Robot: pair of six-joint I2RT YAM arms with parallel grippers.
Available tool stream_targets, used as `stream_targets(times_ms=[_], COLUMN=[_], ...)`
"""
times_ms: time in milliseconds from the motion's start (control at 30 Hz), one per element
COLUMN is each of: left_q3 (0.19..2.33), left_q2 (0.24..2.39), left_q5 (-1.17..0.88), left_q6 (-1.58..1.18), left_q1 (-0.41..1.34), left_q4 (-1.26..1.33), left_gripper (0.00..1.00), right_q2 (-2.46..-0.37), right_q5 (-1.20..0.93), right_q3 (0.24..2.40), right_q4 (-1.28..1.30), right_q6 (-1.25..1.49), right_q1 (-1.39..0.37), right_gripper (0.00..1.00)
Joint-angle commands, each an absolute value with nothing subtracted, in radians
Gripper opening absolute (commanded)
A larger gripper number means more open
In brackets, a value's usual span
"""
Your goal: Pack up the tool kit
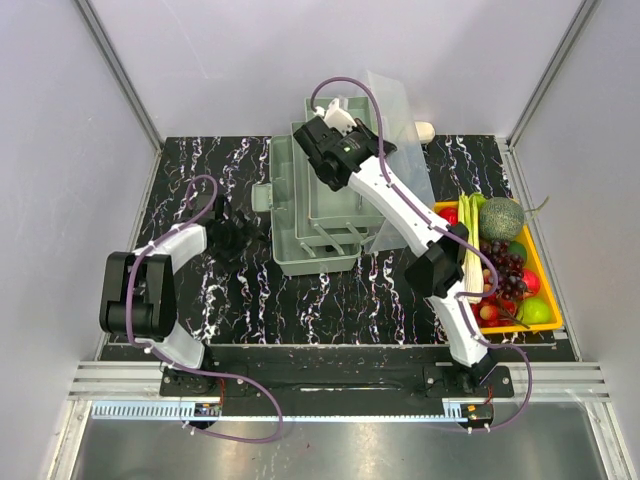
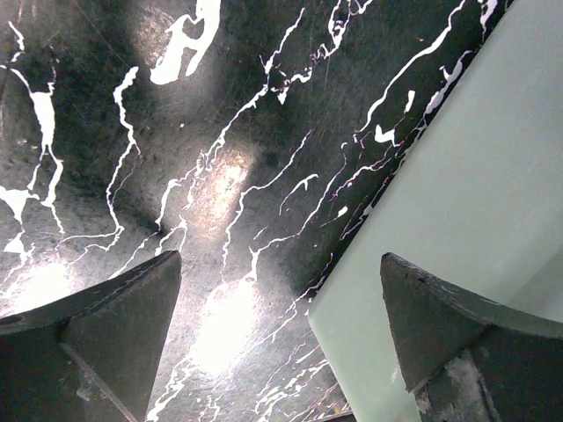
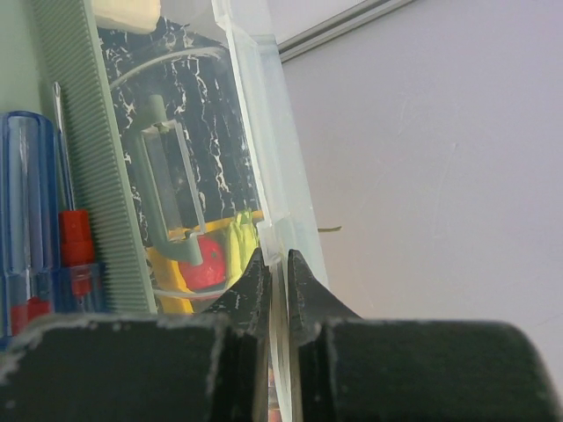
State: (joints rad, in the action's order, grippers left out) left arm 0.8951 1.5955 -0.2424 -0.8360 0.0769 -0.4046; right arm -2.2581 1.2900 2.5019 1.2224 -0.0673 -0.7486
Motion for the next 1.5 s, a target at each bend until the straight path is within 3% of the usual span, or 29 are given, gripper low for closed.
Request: stream_targets(times_ms=[0,1467], left_q3=[0.908,0.927], left_q2=[1.531,1.439], left_q5=[-0.273,-0.261], left_q6=[-0.805,-0.747], left_q1=[0.057,-0.067], left_q4=[-0.413,-0.509], left_gripper=[0.98,0.98], right_q2=[-2.318,-2.497], right_q5=[1.236,1.27], right_q3=[2.522,2.566], right_q4=[0.97,0.646], right_q6=[0.005,-0.255], right_q1=[-0.816,-1.022], right_gripper=[0.08,0.21])
